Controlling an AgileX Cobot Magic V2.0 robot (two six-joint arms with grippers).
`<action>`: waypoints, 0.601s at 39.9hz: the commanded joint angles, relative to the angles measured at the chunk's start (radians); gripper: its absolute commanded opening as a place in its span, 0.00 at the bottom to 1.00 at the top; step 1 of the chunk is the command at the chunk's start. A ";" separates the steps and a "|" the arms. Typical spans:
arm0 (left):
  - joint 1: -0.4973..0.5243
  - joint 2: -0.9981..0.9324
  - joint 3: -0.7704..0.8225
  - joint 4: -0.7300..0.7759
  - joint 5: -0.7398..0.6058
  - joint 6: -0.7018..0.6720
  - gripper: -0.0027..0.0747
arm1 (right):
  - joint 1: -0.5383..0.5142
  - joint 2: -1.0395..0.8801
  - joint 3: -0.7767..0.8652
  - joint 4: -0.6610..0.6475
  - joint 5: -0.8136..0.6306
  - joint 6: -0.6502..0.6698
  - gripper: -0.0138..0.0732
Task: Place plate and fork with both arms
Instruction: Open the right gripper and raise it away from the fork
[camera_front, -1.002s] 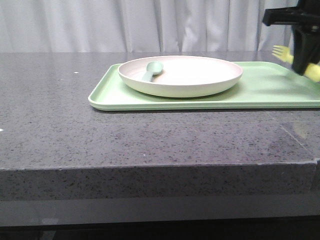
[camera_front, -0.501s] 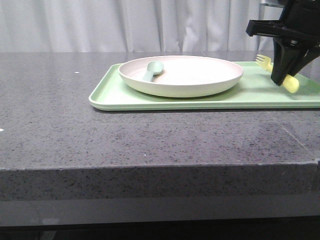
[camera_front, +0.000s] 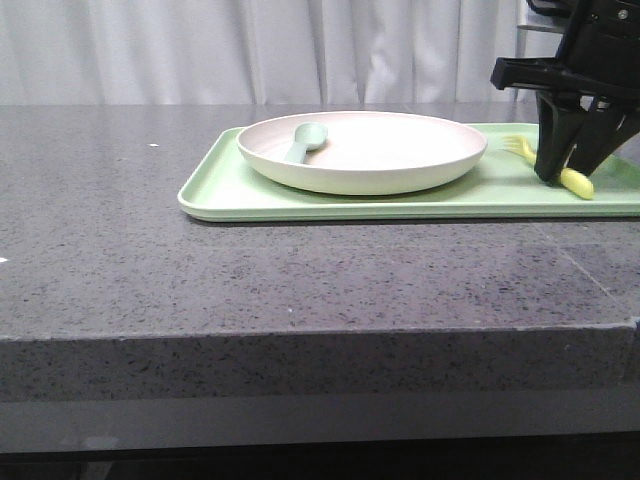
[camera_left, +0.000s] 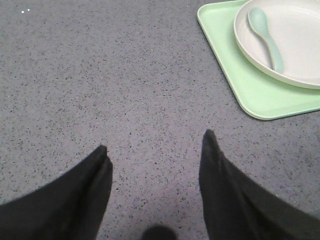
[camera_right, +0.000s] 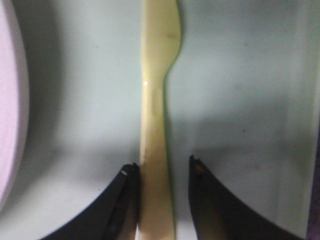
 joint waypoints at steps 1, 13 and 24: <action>0.001 -0.002 -0.026 -0.014 -0.066 0.001 0.54 | -0.003 -0.046 -0.022 -0.005 -0.015 -0.012 0.58; 0.001 -0.002 -0.026 -0.017 -0.066 0.001 0.54 | -0.003 -0.115 -0.022 -0.011 0.005 -0.012 0.60; 0.001 -0.002 -0.026 -0.018 -0.066 0.001 0.54 | 0.003 -0.312 -0.001 -0.018 0.070 -0.031 0.60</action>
